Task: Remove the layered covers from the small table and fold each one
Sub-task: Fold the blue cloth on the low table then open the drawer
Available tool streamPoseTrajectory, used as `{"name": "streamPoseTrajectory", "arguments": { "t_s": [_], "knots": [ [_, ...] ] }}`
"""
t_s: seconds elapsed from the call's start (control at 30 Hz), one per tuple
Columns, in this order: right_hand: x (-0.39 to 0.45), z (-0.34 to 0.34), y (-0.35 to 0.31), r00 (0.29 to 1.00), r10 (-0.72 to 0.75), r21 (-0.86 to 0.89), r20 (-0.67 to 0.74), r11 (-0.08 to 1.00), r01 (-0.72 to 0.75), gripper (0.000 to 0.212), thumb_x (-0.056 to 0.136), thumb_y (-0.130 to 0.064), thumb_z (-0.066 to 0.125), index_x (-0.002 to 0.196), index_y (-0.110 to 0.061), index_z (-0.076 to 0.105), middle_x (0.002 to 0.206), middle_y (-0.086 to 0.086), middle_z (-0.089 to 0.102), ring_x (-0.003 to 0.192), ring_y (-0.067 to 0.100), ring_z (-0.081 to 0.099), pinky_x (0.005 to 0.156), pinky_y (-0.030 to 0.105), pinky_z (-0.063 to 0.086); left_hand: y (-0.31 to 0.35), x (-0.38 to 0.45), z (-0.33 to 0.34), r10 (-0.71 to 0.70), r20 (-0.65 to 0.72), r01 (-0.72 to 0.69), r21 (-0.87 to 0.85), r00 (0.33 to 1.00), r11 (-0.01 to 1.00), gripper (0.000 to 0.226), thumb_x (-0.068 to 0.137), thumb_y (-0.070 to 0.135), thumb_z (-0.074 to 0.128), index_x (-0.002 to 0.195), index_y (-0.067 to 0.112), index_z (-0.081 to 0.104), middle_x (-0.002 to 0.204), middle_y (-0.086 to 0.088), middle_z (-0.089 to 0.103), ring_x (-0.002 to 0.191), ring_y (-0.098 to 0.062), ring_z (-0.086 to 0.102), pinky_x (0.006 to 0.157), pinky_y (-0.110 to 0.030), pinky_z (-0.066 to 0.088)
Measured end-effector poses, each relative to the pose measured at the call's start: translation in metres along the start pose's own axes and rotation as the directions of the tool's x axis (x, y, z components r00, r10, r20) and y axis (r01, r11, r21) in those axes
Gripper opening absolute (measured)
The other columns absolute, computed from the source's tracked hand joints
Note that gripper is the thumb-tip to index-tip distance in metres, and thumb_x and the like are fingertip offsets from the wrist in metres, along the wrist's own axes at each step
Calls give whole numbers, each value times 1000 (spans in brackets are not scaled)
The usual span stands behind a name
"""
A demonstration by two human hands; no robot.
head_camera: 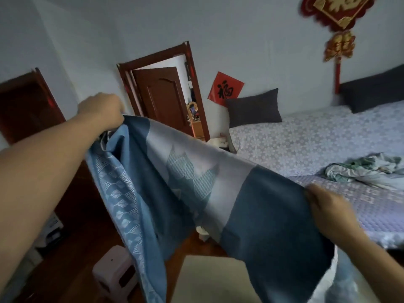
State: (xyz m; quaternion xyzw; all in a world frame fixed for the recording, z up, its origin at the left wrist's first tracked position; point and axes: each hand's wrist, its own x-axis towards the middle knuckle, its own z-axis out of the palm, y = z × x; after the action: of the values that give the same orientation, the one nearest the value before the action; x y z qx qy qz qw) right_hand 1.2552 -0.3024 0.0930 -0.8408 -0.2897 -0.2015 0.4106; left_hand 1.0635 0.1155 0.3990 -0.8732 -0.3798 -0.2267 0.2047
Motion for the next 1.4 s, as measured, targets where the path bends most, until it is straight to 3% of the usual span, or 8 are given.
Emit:
{"name": "streamPoseTrajectory", "arguments": {
  "t_s": [0.1,0.23,0.5,0.63,0.73,0.93,1.17,1.4],
  "knots": [
    [-9,-32,-16,934,-274,126,231,960,250,37,99,-54,44,74,-29,52,70,-14,57,66,2,57,60,23,40,-22,-14,57,-94,116,92,23,989,996,19,83,17,68,98,24,77,103,-14,68,88,-36,64,79,-42,56],
    [-8,-73,-49,894,-399,156,206,915,372,23,99,-31,54,79,-22,63,73,-12,62,69,-1,60,64,17,44,-29,-23,107,-134,268,120,66,954,991,24,82,14,68,101,28,76,104,-12,66,82,-31,61,75,-37,56],
    [116,-13,63,829,85,-308,553,945,108,23,102,-33,53,81,-24,60,91,5,67,94,28,63,72,31,34,23,-26,168,34,365,-31,-13,930,999,22,92,24,62,107,33,75,113,-8,66,90,-29,62,74,-33,51],
    [129,-13,100,923,161,-446,349,895,12,21,101,-37,53,86,-24,59,103,20,70,96,40,64,77,39,47,61,-25,187,192,253,-188,-39,948,981,25,93,22,54,100,36,74,106,-8,67,92,-33,65,79,-35,53],
    [143,-60,83,996,-24,-471,87,880,63,26,102,-34,53,99,-12,66,97,23,69,88,45,65,71,42,48,61,-2,171,264,48,-262,-45,963,964,28,92,17,58,101,35,77,102,-15,70,88,-38,66,71,-36,49],
    [117,-118,47,831,-547,-546,-102,729,412,32,104,-26,48,93,-2,67,79,17,64,64,41,62,53,47,52,23,18,145,299,-369,-381,-173,880,908,36,87,2,59,113,19,76,111,-20,72,84,-47,67,67,-49,54],
    [-12,-79,45,694,-674,-469,251,543,697,17,98,-6,53,103,2,66,77,12,54,56,32,54,47,41,46,-57,-108,258,502,-186,-525,-99,844,845,57,61,-11,83,112,11,74,105,-18,74,68,-38,71,55,-47,56],
    [-244,35,105,711,-447,-246,543,724,644,15,99,-9,44,111,-7,53,77,8,64,56,29,60,49,37,50,-106,-310,379,610,306,-590,-165,731,791,71,50,-7,85,118,3,68,100,-11,65,53,-34,62,43,-41,49]
  ]
}}
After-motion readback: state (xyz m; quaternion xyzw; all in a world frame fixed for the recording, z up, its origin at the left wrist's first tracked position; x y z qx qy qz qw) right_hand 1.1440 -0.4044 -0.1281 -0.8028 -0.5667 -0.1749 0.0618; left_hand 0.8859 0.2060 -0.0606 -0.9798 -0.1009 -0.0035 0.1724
